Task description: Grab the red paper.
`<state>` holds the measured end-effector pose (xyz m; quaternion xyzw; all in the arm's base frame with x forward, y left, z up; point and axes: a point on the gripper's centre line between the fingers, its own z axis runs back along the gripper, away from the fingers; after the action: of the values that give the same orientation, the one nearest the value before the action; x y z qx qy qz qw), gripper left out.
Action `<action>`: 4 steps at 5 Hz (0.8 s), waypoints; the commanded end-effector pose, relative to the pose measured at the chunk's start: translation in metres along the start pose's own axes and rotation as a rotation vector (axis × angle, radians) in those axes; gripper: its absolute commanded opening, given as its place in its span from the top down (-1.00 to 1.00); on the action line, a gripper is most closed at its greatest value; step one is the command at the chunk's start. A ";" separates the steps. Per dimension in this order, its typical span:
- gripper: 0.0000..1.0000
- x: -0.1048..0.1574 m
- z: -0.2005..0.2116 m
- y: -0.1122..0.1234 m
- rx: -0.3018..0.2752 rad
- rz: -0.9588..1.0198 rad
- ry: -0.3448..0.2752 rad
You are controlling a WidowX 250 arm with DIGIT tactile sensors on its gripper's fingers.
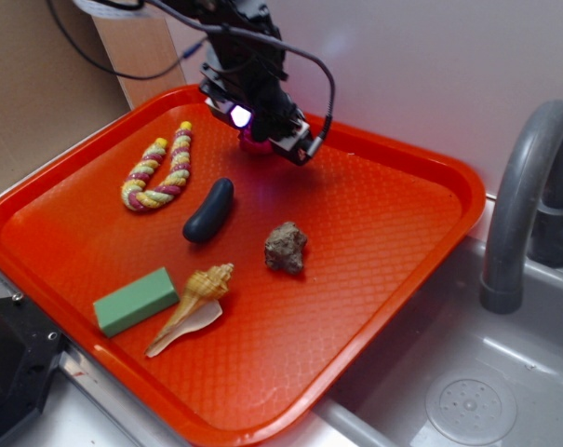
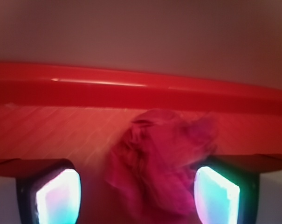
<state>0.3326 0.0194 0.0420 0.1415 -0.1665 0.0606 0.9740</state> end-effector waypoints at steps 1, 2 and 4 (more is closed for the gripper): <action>1.00 0.017 -0.005 0.014 -0.043 0.074 -0.090; 1.00 0.011 0.010 0.018 -0.075 0.088 -0.090; 1.00 -0.007 0.077 0.033 -0.077 0.117 0.089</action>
<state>0.2876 0.0223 0.0912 0.0958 -0.0985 0.1148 0.9838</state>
